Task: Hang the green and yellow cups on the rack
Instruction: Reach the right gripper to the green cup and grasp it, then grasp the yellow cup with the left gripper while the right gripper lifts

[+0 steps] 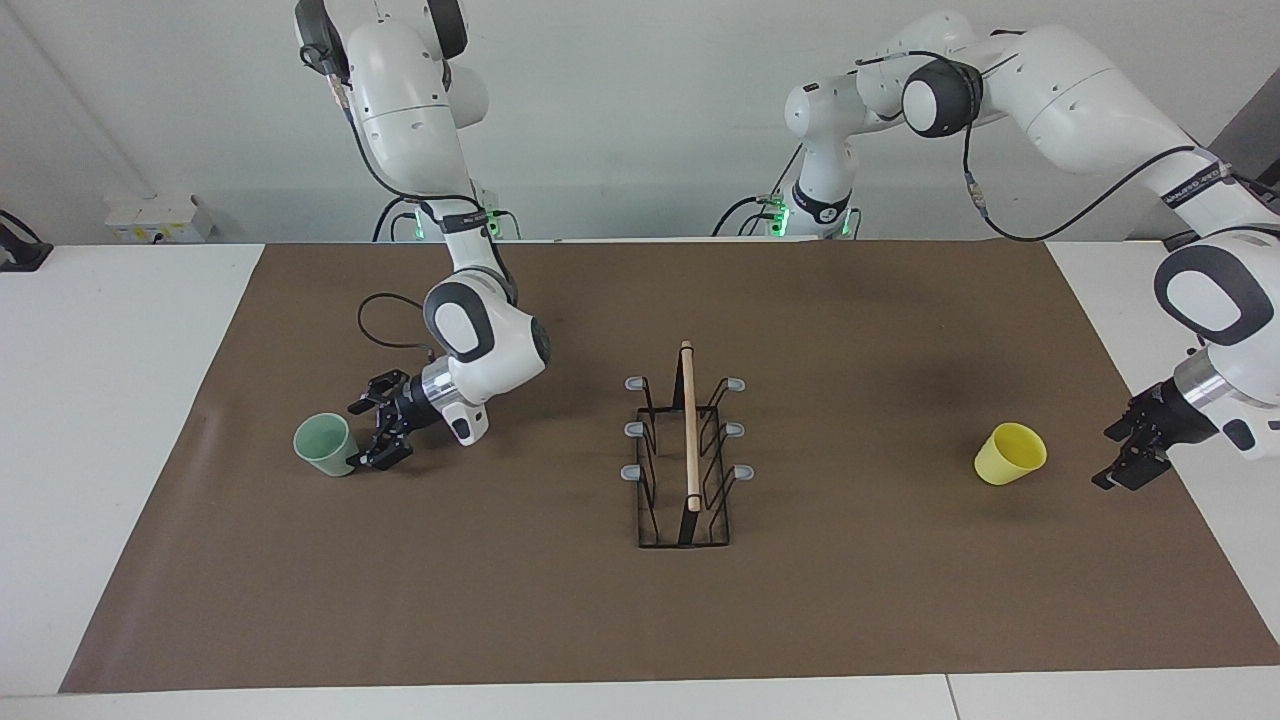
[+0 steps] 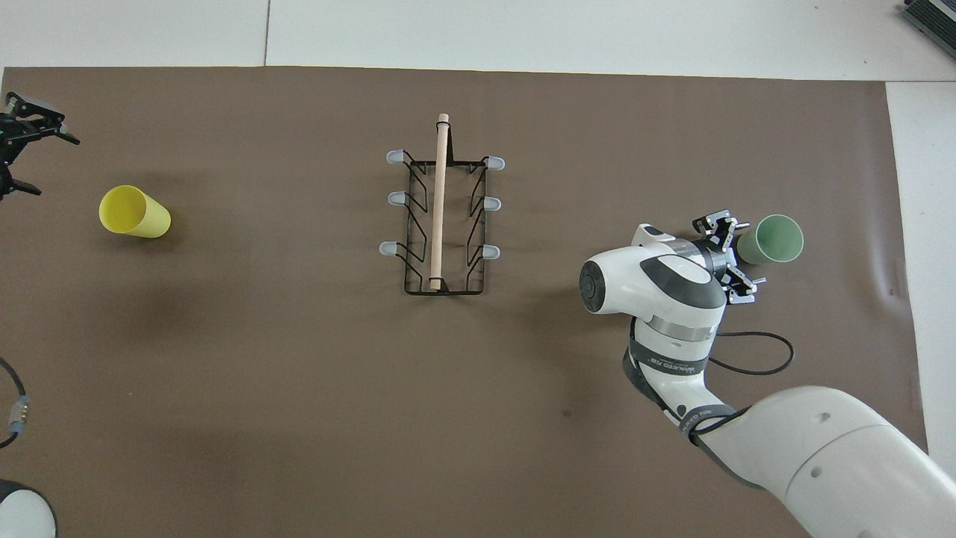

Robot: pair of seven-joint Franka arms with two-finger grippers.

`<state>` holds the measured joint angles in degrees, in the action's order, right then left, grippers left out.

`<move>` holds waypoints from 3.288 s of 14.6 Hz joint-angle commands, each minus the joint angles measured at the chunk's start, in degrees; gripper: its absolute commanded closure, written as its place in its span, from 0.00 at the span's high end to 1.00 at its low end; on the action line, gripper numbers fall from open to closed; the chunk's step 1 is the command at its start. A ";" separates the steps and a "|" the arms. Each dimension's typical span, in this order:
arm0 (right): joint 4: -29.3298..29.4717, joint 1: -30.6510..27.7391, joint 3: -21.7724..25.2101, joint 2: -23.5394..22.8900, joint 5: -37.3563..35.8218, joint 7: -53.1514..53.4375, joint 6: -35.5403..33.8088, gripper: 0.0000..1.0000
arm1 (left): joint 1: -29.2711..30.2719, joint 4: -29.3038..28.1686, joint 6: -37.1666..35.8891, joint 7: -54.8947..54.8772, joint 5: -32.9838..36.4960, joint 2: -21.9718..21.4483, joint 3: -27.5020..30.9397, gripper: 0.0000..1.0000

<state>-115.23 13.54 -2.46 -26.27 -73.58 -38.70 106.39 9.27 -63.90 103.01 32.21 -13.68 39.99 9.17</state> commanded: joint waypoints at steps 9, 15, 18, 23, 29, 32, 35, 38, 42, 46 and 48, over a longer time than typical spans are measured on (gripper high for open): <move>-2.01 -3.87 -0.44 -1.42 -12.73 1.79 2.68 1.00 | 4.96 -5.79 2.02 18.05 -15.55 0.98 -0.12 1.00; -3.33 -4.22 -0.44 -1.33 -13.08 2.23 4.17 0.80 | 8.66 -25.88 6.31 18.33 -30.32 -7.89 -0.12 1.00; -4.21 -4.13 -0.35 -1.07 -14.84 2.14 4.00 0.00 | 8.66 -34.17 11.06 21.39 -40.60 -10.62 -0.12 1.00; -2.37 -4.05 -0.61 0.42 -12.22 1.79 3.55 0.00 | 6.82 -38.75 14.23 22.90 -43.97 -11.95 -0.21 1.00; 7.03 -3.69 -0.79 3.41 16.58 -0.93 3.47 0.00 | 2.43 -44.02 19.58 22.64 -51.69 -13.44 -0.30 1.00; 7.74 -4.05 -0.79 7.97 28.36 -1.46 4.35 0.00 | 0.58 -44.47 21.70 22.72 -52.94 -13.53 -0.38 1.00; 9.41 -4.05 -0.79 11.49 40.84 -1.46 4.44 0.00 | -0.12 -45.44 22.23 22.55 -53.99 -15.55 -0.38 1.00; 9.76 -5.09 -0.70 14.39 52.88 -1.20 7.06 0.00 | -3.98 -46.40 26.61 21.59 -53.99 -16.52 -0.30 0.92; 9.68 -6.86 -0.70 16.07 70.28 -1.37 10.32 0.00 | -9.71 -48.08 35.93 18.15 -53.91 -16.78 -0.21 0.00; 9.59 -7.30 -0.70 16.16 83.75 -3.66 15.33 0.00 | -9.80 -46.41 36.30 18.51 -49.71 -20.29 -0.03 0.00; 9.50 -7.39 -0.79 16.51 90.24 -5.32 16.38 0.00 | -9.88 -44.83 36.30 18.94 -42.25 -21.87 -0.03 0.00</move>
<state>-104.99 6.75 -2.81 -10.85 10.97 -41.54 121.47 -0.33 -108.79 138.91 51.23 -60.90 20.87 8.84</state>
